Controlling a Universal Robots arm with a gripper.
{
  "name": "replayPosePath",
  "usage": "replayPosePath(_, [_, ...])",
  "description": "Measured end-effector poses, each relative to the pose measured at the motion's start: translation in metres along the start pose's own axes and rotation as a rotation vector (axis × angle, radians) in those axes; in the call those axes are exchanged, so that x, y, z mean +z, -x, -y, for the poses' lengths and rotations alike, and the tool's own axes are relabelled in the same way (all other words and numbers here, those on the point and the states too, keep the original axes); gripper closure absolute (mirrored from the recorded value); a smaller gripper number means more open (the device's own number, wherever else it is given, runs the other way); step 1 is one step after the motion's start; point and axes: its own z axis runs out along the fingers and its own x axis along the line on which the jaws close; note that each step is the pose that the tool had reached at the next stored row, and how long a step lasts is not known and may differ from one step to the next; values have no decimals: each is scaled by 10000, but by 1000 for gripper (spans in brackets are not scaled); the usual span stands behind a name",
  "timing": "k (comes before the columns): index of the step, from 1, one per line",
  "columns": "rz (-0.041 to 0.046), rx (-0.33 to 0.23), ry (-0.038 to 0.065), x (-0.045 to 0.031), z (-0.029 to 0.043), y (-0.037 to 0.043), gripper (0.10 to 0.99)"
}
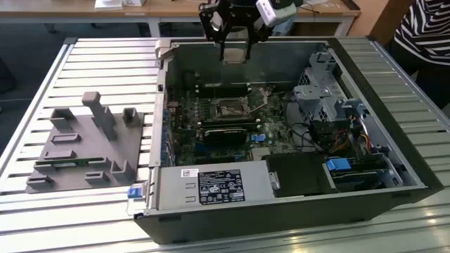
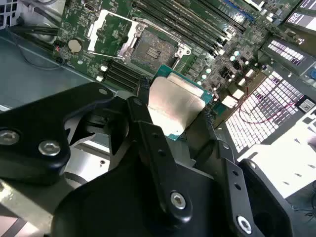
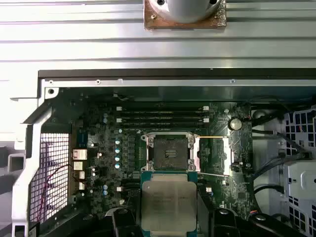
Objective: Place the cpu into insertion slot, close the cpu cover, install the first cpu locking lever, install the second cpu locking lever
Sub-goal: 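Place the cpu into insertion slot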
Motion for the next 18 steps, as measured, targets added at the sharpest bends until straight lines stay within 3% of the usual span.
replayPosePath(11, [7,75,1,0,0,1,545])
replayPosePath(18, [86,952,8,5,-1,0,545])
